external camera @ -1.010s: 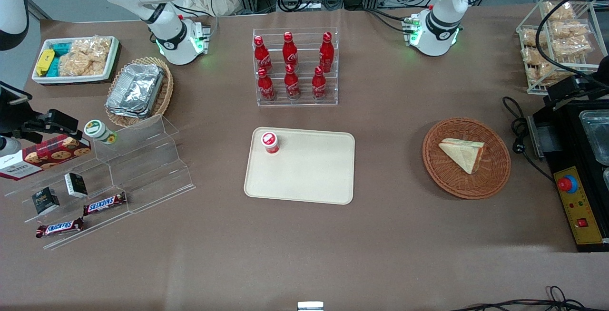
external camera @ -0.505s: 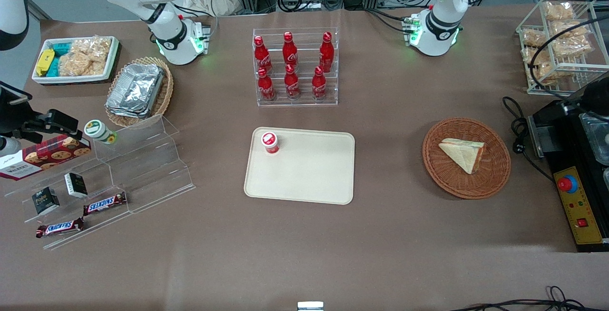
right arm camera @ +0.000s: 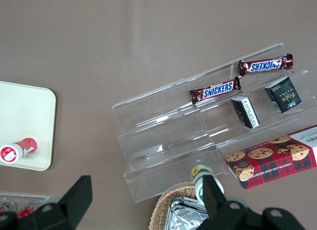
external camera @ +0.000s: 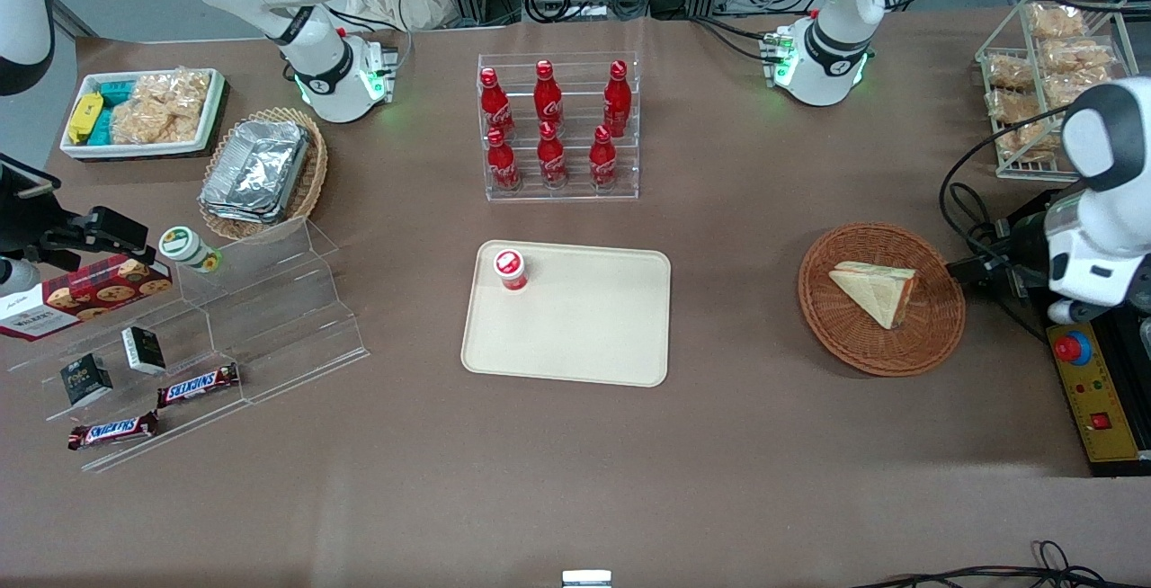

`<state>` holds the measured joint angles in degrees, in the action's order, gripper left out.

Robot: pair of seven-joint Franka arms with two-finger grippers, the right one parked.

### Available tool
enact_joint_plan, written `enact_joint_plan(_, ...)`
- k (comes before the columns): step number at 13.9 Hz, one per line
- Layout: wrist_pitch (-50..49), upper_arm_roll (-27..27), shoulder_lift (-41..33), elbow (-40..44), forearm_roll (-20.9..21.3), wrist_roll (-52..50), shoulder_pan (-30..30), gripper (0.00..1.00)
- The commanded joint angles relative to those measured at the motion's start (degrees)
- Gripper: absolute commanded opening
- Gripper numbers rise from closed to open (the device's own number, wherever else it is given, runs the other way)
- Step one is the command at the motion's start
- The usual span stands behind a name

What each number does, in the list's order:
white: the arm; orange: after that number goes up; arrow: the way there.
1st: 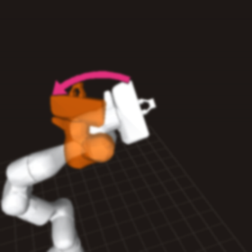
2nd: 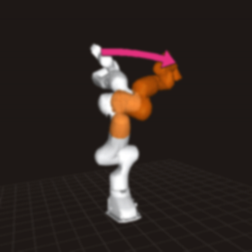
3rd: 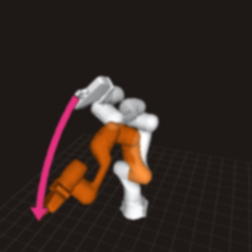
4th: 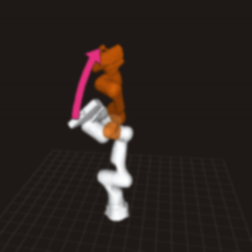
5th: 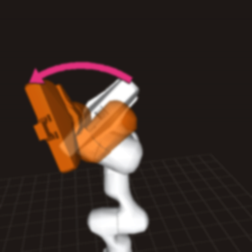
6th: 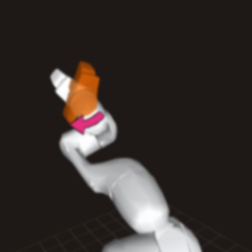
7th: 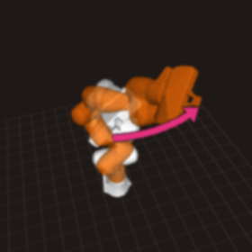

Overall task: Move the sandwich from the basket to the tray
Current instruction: 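Move the left gripper down over the sandwich in the wicker basket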

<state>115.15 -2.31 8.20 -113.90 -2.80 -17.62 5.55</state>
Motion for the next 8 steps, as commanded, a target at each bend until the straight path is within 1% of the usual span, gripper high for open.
enact_joint_plan(1,8.4,0.5,3.0,-4.5,-2.9,-1.0,0.3,1.0)
enact_joint_plan(3,12.5,0.6,5.5,-6.0,-3.6,-1.1,0.1,1.0)
enact_joint_plan(5,15.8,0.7,7.5,-7.2,-5.2,-1.1,-0.3,1.0)
enact_joint_plan(8,21.6,1.0,9.4,-10.0,-5.6,-1.1,-0.4,1.0)
